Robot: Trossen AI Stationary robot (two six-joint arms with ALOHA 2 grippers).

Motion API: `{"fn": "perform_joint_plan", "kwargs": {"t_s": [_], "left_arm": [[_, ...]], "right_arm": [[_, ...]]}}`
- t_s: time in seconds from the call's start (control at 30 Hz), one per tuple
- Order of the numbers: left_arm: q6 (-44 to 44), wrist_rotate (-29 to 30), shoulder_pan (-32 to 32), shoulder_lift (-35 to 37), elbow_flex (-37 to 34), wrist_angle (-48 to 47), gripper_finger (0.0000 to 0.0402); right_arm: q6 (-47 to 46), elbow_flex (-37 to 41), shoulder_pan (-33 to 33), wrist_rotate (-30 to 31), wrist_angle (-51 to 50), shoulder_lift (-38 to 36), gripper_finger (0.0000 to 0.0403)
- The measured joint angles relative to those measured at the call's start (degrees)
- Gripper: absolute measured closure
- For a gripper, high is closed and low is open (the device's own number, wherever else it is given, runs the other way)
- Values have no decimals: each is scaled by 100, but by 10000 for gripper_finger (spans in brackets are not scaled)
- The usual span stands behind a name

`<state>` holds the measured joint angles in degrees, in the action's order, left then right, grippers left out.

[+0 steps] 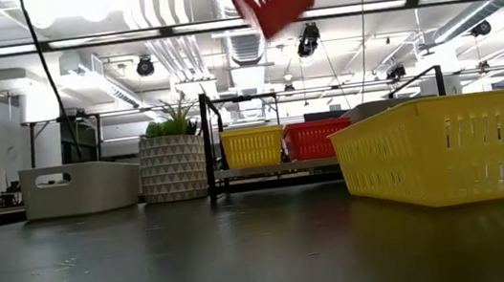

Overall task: Stack baskets on shelf by color
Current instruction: Stack the red bin on top of red bin on the shelf

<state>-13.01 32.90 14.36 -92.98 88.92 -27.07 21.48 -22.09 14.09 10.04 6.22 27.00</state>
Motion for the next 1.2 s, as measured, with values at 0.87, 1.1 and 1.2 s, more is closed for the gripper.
{"fn": "perform_joint_plan", "kwargs": {"t_s": [0.87,1.1,1.2], "left_arm": [[-427,-1554,-2346,-1546,-1158,3759,402],[-413,-1494,-2366,-1485,-1162,3886,401],[-416,-1491,-2417,-1465,-1141,3985,392]], "right_arm": [[-1,0,0,2,-27,2,394],[-52,0,0,2,-33,4,394],[-53,0,0,1,-33,4,394]]}}
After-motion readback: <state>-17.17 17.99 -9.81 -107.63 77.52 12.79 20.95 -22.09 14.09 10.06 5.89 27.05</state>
